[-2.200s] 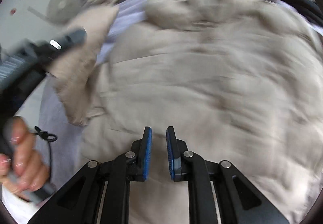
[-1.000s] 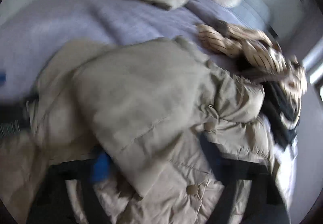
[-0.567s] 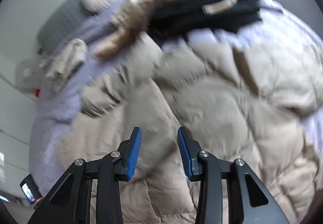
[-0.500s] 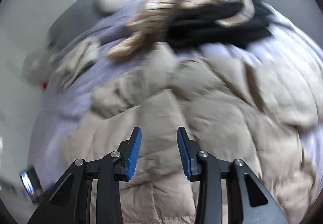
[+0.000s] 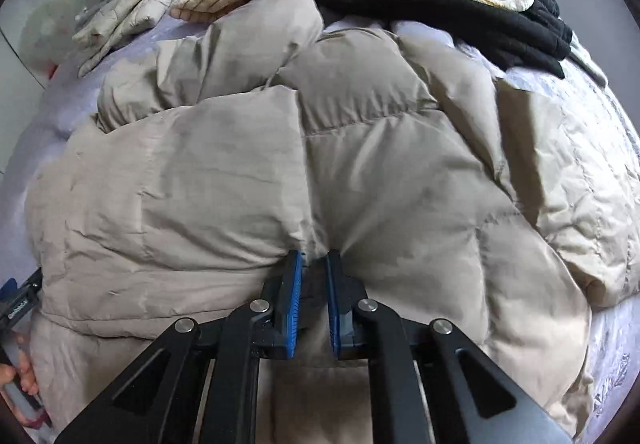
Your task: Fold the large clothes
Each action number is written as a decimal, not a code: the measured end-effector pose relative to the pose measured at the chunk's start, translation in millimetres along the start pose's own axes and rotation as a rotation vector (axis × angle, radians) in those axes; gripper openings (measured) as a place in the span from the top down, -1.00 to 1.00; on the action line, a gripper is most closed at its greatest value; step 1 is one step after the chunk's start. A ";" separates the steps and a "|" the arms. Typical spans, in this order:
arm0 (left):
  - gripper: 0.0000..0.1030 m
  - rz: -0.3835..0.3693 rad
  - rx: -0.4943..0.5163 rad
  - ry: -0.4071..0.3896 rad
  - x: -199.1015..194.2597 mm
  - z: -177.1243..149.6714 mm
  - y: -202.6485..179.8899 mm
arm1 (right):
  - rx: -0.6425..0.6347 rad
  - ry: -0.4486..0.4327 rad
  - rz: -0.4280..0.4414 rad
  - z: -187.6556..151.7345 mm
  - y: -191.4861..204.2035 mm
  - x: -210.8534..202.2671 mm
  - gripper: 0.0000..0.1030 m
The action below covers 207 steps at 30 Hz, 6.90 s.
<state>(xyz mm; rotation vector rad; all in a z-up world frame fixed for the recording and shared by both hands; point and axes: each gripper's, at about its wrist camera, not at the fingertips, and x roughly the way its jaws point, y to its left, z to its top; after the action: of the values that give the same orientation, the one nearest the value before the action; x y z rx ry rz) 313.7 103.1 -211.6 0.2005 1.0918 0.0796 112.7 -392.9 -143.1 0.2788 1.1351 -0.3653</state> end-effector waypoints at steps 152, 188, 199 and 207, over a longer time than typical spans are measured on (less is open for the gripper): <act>-1.00 -0.881 -0.211 0.122 -85.0 9.9 -43.8 | -0.144 0.129 0.496 -33.7 39.2 -70.5 -0.44; 0.76 -0.649 -0.069 0.152 -44.0 -8.4 -82.4 | 0.531 0.006 0.480 -12.0 -232.8 -62.2 -0.43; 0.76 -0.602 -0.056 0.154 -37.6 -8.4 -81.5 | 0.209 -0.003 0.520 52.0 -185.9 -42.8 0.74; 0.76 -0.597 0.009 0.140 -42.9 0.8 -127.4 | 0.236 0.048 0.299 54.0 -209.8 8.0 0.75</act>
<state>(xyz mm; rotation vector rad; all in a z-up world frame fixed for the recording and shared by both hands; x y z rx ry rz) 290.2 -28.7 -199.4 -0.1297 1.2524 -0.4513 72.2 -605.8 -135.5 0.6601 1.0780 -0.2272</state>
